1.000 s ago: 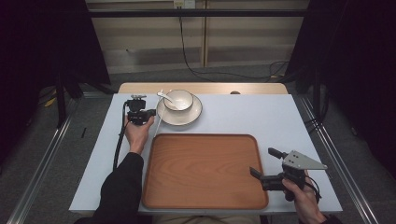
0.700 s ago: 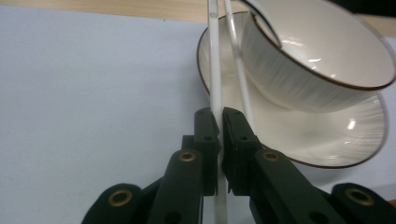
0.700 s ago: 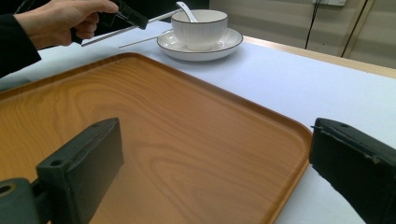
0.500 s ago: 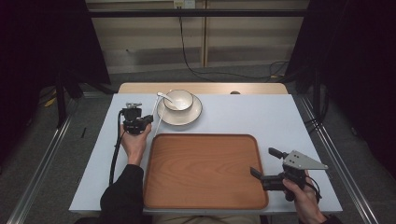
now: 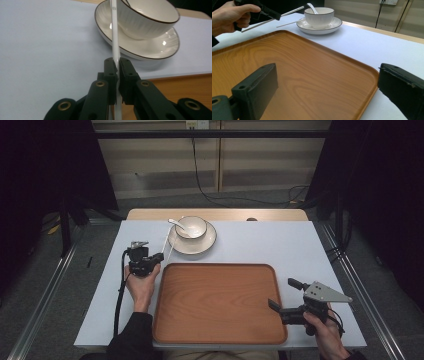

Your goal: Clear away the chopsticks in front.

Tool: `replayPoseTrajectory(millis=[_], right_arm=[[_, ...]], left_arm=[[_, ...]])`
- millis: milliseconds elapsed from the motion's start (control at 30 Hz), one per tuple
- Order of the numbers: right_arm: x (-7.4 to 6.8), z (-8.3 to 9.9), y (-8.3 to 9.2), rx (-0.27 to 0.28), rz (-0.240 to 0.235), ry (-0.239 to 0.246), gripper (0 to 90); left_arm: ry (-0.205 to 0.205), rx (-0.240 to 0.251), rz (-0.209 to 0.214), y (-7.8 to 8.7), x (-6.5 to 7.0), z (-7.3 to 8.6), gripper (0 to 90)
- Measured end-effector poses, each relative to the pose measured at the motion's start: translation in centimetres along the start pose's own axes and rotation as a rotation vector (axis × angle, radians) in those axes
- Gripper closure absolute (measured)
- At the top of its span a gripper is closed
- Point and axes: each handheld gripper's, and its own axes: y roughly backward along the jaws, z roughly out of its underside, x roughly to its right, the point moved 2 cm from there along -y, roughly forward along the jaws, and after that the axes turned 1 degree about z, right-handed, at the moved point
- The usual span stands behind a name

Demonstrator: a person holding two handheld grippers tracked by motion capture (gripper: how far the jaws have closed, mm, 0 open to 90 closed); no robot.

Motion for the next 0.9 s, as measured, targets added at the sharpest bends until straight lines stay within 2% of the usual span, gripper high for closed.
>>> replayPoseTrajectory(millis=[67,167,200,267,367,533,633,800,867,900], right_arm=[[0.0,0.0,0.0,0.001,-0.002,0.003,2.6],[0.0,0.0,0.0,0.006,-0.006,0.007,2.6],[0.0,0.0,0.0,0.006,-0.006,0.007,2.6],[0.0,0.0,0.1,0.009,-0.003,0.001,2.6],[0.1,0.0,0.1,0.008,0.001,0.002,2.6],[0.0,0.0,0.1,0.01,-0.005,0.01,2.6],[-0.1,0.0,0.2,0.016,-0.004,0.013,2.6],[-0.2,0.0,0.2,0.018,-0.005,0.017,2.6],[-0.2,0.0,0.2,0.018,-0.006,0.017,2.6],[-0.2,0.0,0.2,0.018,-0.003,0.016,2.6]], left_arm=[[-0.007,-0.003,0.011,0.3,0.3,0.2,85.3],[-0.021,-0.004,-0.001,0.7,0.6,0.3,85.3],[-0.014,0.004,0.004,1.0,0.8,0.3,85.3],[-0.028,0.011,0.01,1.6,1.4,0.5,85.3],[-0.023,0.008,0.014,1.9,1.6,0.6,85.3],[-0.022,0.005,0.014,2.8,2.2,1.4,85.3],[-0.034,0.01,0.038,3.5,2.7,1.9,85.3],[-0.033,0.004,0.041,3.8,3.2,2.7,85.3],[-0.018,0.004,0.042,3.9,3.4,3.1,85.3],[-0.029,-0.01,0.038,3.9,3.6,3.6,85.2]])
